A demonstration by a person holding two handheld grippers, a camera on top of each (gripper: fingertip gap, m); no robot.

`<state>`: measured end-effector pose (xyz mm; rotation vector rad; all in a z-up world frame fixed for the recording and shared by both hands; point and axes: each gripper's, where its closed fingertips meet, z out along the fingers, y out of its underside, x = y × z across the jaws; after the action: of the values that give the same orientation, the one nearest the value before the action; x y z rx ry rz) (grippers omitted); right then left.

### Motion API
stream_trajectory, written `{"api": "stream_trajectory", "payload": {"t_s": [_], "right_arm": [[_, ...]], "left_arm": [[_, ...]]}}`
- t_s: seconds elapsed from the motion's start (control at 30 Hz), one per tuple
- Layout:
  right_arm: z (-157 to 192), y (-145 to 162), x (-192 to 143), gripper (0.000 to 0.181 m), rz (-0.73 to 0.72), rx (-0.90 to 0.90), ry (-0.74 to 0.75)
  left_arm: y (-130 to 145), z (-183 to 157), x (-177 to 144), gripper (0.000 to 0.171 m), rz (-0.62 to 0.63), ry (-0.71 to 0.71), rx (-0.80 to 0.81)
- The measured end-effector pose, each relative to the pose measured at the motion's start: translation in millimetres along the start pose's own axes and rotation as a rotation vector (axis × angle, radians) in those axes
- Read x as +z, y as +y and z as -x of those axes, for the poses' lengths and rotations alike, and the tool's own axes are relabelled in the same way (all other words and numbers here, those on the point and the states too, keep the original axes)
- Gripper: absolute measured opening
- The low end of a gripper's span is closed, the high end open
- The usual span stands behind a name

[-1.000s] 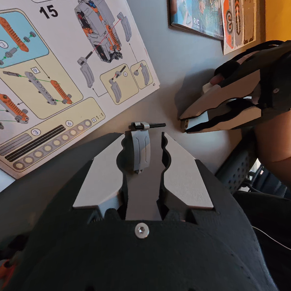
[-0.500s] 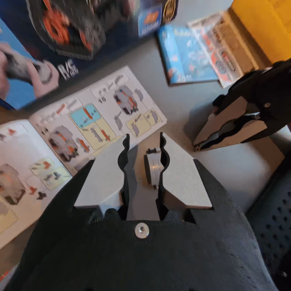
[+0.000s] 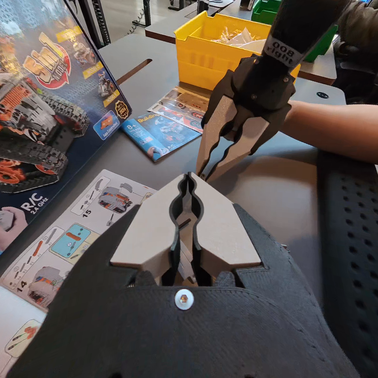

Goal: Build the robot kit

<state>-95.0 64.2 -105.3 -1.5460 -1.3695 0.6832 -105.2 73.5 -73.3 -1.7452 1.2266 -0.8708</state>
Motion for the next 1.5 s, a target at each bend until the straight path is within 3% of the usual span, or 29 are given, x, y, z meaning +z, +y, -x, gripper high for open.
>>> {"api": "stream_trajectory", "payload": {"t_s": [0.17,0.3,0.53,0.77,1.07,1.23,1.33,1.5], "right_arm": [[-7.4,-23.2,-11.3,0.006,-0.161,0.076,0.004],[-3.0,-30.7,-13.6,0.006,-0.210,0.124,-0.043],[4.8,-35.2,-12.7,0.006,-0.225,0.113,-0.073],[7.6,-38.7,-13.9,0.006,-0.242,0.131,-0.100],[11.6,-41.6,-12.2,0.005,-0.274,0.207,-0.165],[-3.4,-51.6,-23.0,0.005,-0.326,0.178,-0.070],[-13.0,-65.1,-40.5,0.005,-0.433,0.149,-0.020],[-4.0,-73.4,-46.3,0.006,-0.482,-0.130,0.066]], "left_arm": [[-4.2,-7.1,0.7,0.006,-0.052,0.107,-0.106],[-13.6,-20.3,-3.0,0.018,-0.101,0.259,-0.214],[-8.0,-25.1,0.6,0.024,-0.070,0.235,-0.130],[-4.0,-31.0,3.6,0.006,-0.035,0.216,-0.055],[-6.5,-32.0,-0.4,0.005,-0.046,0.220,-0.042],[-17.7,-29.2,-7.4,0.000,-0.113,0.204,-0.048],[-30.3,-23.6,-17.8,0.014,-0.194,0.231,-0.153],[-43.7,-25.0,-28.9,0.027,-0.284,0.383,-0.349]]}}
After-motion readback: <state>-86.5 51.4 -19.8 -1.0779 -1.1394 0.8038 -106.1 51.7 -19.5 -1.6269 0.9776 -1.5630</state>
